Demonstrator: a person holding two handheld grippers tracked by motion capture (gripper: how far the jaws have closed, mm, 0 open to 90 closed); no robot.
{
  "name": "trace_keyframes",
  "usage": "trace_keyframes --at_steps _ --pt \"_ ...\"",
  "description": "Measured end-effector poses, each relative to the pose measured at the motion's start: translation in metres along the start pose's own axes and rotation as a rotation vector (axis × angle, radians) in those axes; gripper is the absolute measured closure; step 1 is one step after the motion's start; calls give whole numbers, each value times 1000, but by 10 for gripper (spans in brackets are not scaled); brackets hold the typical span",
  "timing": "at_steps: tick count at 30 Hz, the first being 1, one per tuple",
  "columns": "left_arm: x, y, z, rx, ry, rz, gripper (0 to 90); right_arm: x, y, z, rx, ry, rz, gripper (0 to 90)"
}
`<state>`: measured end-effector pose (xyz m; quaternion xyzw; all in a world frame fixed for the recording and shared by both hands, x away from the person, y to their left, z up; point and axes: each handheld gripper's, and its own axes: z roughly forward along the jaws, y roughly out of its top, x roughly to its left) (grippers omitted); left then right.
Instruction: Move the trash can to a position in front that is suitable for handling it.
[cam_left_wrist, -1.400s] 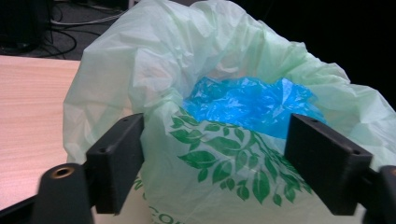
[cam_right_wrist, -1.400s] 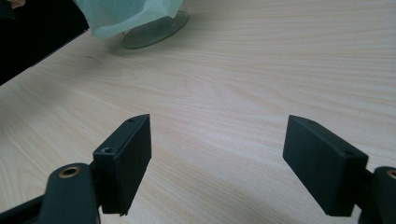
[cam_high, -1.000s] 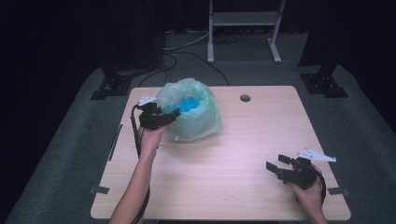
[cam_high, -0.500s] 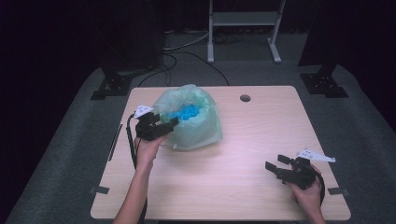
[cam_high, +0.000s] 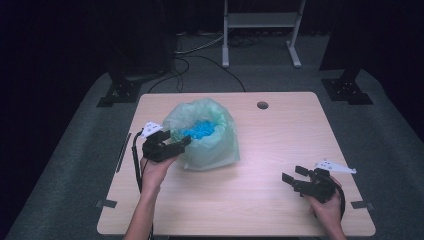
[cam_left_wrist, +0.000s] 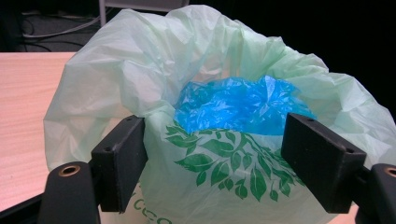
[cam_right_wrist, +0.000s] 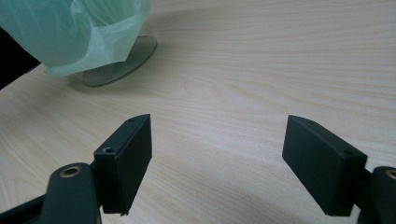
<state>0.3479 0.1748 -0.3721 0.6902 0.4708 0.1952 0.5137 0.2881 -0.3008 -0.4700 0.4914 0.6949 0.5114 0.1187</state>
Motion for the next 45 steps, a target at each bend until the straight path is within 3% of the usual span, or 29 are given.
trace_keyframes --at_steps 18,23,27,34,39,45 --pt "-14 -13 -26 35 -85 25 226 0 0 -2 -2 -2 -1 233" --pt "-13 -11 -28 42 -104 -5 195 -2 -1 0 2 -2 4 233" --pt "-8 -6 -24 20 -80 -33 175 0 -1 2 8 2 1 232" --pt "-3 5 -9 25 -21 -23 140 -1 -1 2 7 0 4 233" --pt "1 7 -1 27 -10 -9 272 -2 -1 1 6 1 4 233" --pt "6 10 4 17 -5 -29 423 -3 -2 2 9 0 4 233"
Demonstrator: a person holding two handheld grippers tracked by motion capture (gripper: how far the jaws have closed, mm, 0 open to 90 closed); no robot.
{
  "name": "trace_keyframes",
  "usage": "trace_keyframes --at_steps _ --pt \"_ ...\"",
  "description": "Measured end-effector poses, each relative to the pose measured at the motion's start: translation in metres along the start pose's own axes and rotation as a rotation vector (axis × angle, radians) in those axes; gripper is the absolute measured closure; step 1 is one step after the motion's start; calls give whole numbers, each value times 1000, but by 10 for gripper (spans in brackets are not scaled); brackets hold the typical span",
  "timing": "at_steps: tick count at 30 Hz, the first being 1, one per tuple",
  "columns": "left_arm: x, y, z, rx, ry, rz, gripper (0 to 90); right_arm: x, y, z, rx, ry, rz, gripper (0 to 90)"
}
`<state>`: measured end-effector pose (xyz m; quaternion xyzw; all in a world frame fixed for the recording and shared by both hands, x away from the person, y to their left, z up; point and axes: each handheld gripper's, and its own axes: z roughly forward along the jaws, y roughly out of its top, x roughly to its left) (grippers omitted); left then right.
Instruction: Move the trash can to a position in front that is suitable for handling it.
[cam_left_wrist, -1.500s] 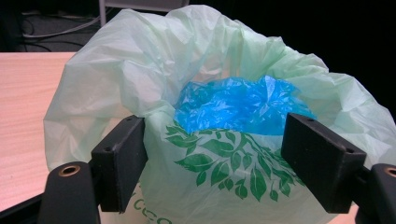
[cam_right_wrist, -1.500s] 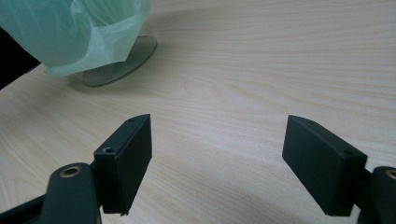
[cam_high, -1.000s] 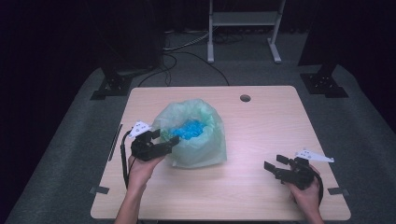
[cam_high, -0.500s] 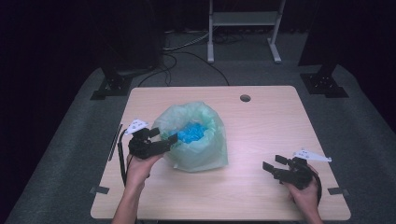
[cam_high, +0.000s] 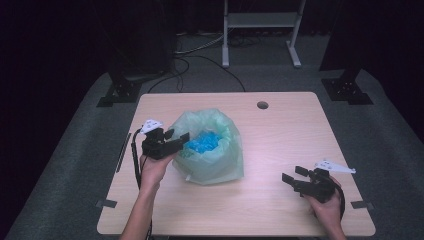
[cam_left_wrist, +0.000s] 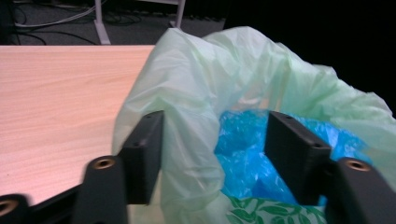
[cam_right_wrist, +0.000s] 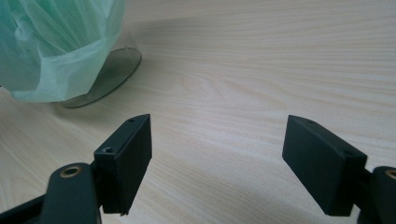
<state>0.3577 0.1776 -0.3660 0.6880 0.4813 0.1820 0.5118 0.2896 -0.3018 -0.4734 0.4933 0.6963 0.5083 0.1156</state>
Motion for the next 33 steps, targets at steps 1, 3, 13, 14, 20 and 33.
trace_keyframes --at_steps 1,3,13,14,20,33 --pt "0 1 0 -7 7 7 462 0 0 0 0 1 -1 233" --pt "2 2 0 -17 3 9 517 0 0 0 0 2 -4 233" --pt "9 5 1 -53 33 35 773 0 -1 0 3 6 -7 233" --pt "9 5 1 -59 38 36 786 0 0 0 4 7 -8 233" --pt "9 6 1 -81 61 52 867 1 -1 1 7 10 -8 233" --pt "6 4 -2 -155 83 64 867 0 -1 2 18 6 -4 238"
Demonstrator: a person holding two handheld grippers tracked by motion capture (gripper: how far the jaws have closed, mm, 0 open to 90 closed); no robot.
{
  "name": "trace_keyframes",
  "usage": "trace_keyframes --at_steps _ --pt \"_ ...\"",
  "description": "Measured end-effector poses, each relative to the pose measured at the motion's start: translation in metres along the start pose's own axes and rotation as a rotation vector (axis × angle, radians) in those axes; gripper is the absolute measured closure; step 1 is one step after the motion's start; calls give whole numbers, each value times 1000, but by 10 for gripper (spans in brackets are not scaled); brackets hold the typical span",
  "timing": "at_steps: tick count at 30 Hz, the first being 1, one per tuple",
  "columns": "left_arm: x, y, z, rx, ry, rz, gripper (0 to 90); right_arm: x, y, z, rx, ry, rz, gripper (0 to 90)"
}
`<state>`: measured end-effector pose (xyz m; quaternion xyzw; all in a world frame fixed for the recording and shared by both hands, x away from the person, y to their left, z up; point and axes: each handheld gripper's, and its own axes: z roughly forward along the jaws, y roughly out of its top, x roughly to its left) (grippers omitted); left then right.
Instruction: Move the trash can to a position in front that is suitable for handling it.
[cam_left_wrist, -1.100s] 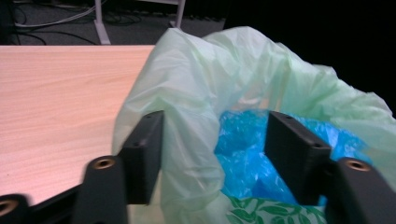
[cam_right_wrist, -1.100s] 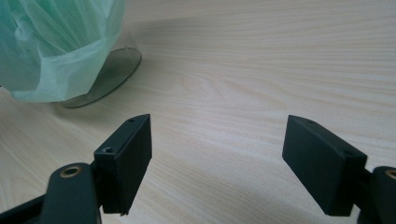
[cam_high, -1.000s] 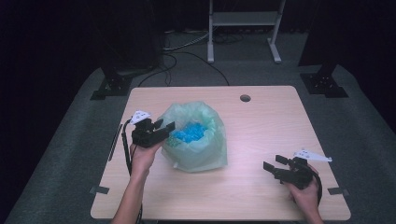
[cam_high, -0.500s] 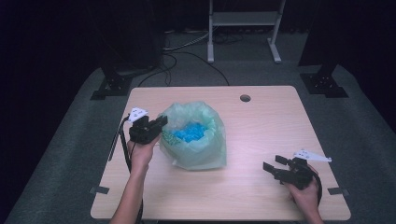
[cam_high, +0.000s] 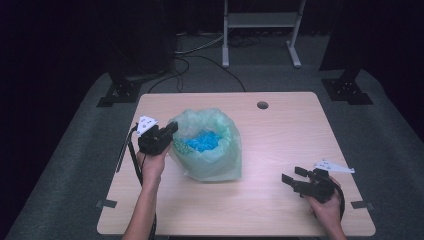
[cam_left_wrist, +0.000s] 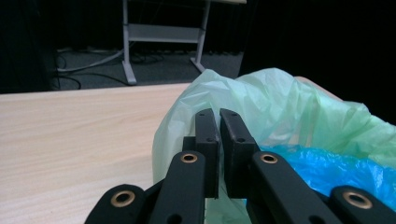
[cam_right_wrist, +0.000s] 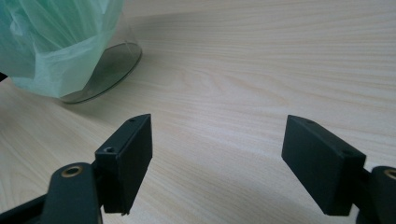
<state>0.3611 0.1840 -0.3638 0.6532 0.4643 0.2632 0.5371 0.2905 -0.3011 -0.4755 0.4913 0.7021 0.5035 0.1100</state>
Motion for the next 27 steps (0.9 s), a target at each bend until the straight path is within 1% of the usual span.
trace_keyframes --at_steps 5,7,8,9,11,12,13,14,16,19,21,22,25,27 --pt "2 2 -3 -15 -9 8 899 5 5 2 9 10 -17 238" --pt "1 3 -6 -36 -11 9 899 8 10 2 9 21 -30 238" --pt "0 3 -8 -47 -17 8 900 10 14 2 11 30 -35 237" --pt "-1 3 -10 -56 -33 1 900 13 19 2 12 36 -44 238" --pt "-3 1 -14 -80 -64 -20 900 19 30 2 7 49 -66 237" --pt "-5 -1 -15 -87 -79 -25 900 22 37 2 10 60 -70 237" --pt "-6 -3 -16 -89 -88 -22 900 26 44 3 11 72 -78 237" --pt "-8 -5 -16 -96 -100 -32 900 30 51 4 12 84 -85 237" --pt "-8 -4 -15 -91 -124 -41 900 39 66 6 15 97 -110 237" --pt "-9 -2 -18 -102 -141 -39 900 54 88 12 15 117 -144 236" --pt "-10 -2 -19 -102 -151 -30 900 64 100 18 20 112 -166 236" --pt "-10 -2 -19 -104 -161 -33 900 68 106 22 22 110 -182 236" --pt "-9 -3 -21 -108 -175 -42 899 82 123 33 28 121 -196 236" --pt "-8 -4 -21 -107 -179 -49 899 92 133 40 27 119 -201 236"
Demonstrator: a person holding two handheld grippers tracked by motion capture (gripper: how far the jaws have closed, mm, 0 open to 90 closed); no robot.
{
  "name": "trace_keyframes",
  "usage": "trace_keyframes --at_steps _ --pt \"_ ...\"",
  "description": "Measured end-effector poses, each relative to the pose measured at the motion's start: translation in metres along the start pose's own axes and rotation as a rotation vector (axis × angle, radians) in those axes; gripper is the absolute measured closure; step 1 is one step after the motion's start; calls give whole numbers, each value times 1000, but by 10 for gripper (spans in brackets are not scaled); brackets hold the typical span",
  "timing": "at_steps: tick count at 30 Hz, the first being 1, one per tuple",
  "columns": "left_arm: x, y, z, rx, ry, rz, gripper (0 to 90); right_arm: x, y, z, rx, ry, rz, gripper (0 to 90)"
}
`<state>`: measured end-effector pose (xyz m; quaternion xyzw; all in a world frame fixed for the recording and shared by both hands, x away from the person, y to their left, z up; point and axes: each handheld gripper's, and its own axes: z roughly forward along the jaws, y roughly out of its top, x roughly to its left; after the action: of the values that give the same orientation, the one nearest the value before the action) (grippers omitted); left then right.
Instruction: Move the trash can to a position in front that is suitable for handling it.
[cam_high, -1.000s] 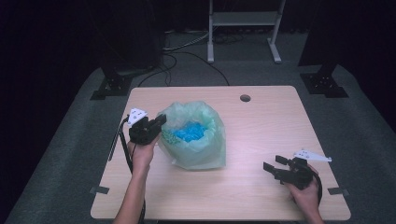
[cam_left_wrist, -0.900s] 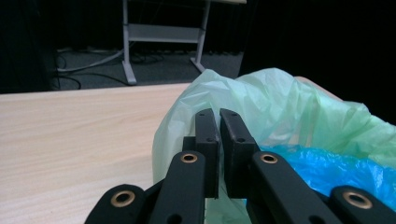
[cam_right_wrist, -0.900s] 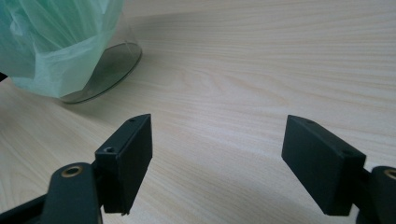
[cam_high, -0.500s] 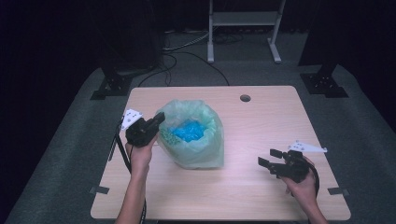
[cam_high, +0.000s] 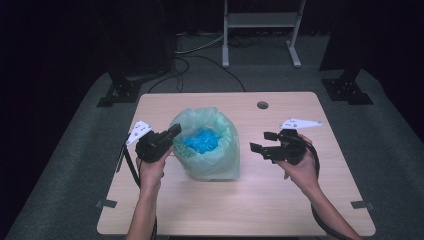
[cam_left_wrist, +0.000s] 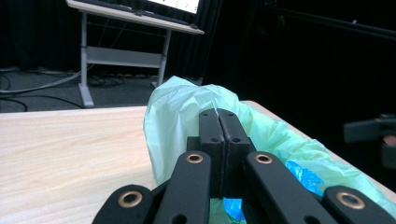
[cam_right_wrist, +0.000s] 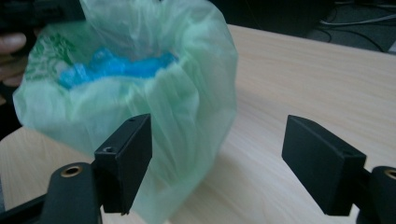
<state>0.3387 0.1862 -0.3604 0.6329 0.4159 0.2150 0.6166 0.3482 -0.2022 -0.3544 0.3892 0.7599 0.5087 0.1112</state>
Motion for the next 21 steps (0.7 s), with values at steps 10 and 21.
trace_keyframes --at_steps 10,21 --pt "3 -3 -3 -10 -23 -27 900 24 38 47 29 -18 -6 240" --pt "2 -4 -3 -21 -50 -51 900 22 41 89 157 -39 63 527"
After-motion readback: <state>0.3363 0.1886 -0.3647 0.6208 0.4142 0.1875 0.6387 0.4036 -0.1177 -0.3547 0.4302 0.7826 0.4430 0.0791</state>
